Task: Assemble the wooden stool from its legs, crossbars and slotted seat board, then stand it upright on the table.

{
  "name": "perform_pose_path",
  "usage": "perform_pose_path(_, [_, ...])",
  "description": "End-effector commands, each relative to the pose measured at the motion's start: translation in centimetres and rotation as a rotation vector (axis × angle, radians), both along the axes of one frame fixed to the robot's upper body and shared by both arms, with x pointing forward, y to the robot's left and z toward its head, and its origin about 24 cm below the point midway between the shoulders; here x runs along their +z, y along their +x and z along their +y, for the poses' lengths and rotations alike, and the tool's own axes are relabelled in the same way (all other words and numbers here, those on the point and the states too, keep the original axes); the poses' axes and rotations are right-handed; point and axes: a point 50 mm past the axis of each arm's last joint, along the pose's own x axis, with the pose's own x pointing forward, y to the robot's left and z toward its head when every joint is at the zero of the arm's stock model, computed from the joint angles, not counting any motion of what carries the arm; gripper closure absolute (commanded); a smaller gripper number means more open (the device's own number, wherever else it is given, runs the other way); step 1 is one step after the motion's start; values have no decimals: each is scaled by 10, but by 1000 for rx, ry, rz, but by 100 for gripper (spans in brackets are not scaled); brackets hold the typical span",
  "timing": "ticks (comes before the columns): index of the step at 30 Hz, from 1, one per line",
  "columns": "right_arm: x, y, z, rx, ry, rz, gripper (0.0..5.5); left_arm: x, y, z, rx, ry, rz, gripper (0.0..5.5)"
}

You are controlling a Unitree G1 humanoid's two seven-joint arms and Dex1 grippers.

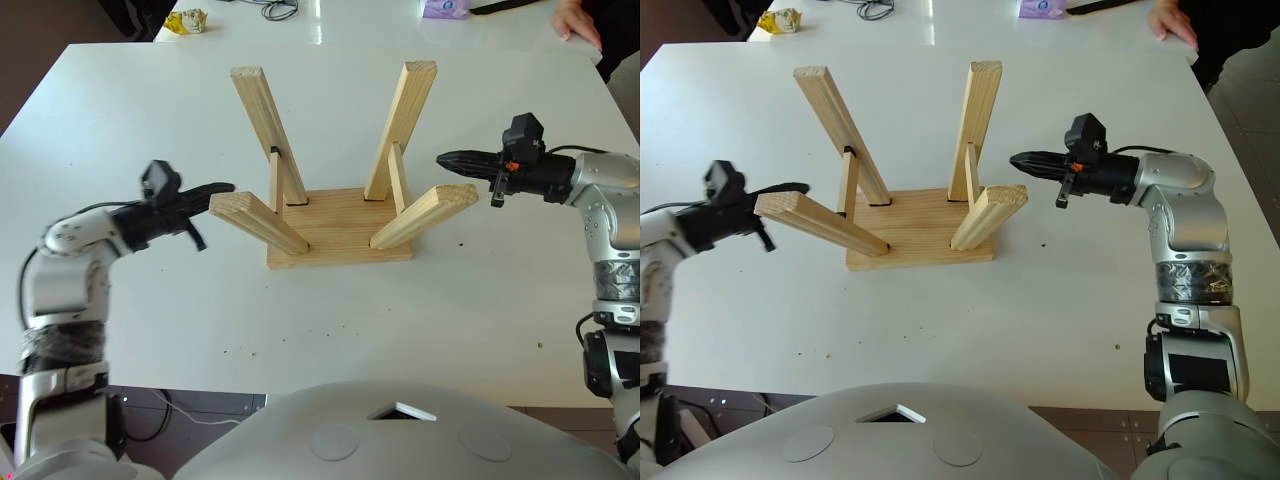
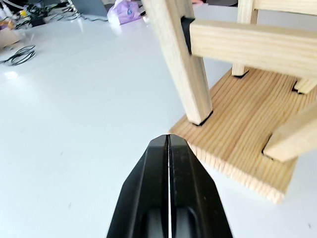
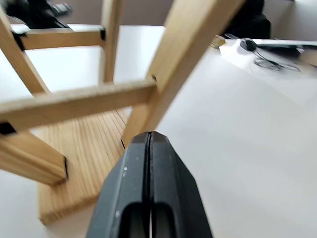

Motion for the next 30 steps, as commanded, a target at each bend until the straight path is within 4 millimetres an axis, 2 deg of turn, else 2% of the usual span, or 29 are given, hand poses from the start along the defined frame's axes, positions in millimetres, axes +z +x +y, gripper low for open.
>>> perform_pose_path(1, [-38, -24, 0, -54, -84, 26, 550, -13, -38, 15, 79, 41, 125, 548])
perform_pose_path(4, [-55, -40, 11, -30, -82, 66, 550, -35, -51, 3, 77, 12, 200, 548])
perform_pose_path(7, [-65, -51, 19, 19, -104, 106, 550, -52, -50, -19, 13, -18, 236, 548])
perform_pose_path(9, [-68, -60, 25, 72, -110, 131, 550, -58, -45, -27, 1, -27, 235, 548])
perform_pose_path(13, [-73, -59, 35, 120, -118, 152, 550, -72, -43, -34, -20, -18, 257, 548])
perform_pose_path(16, [-77, -57, 39, 123, -120, 160, 550, -76, -36, -38, -28, -21, 253, 548])
perform_pose_path(24, [-81, -54, 41, 110, -120, 167, 550, -85, -35, -47, -101, -12, 281, 548])
perform_pose_path(30, [-79, -53, 41, 114, -126, 163, 550, -85, -26, -48, -101, -17, 265, 548])
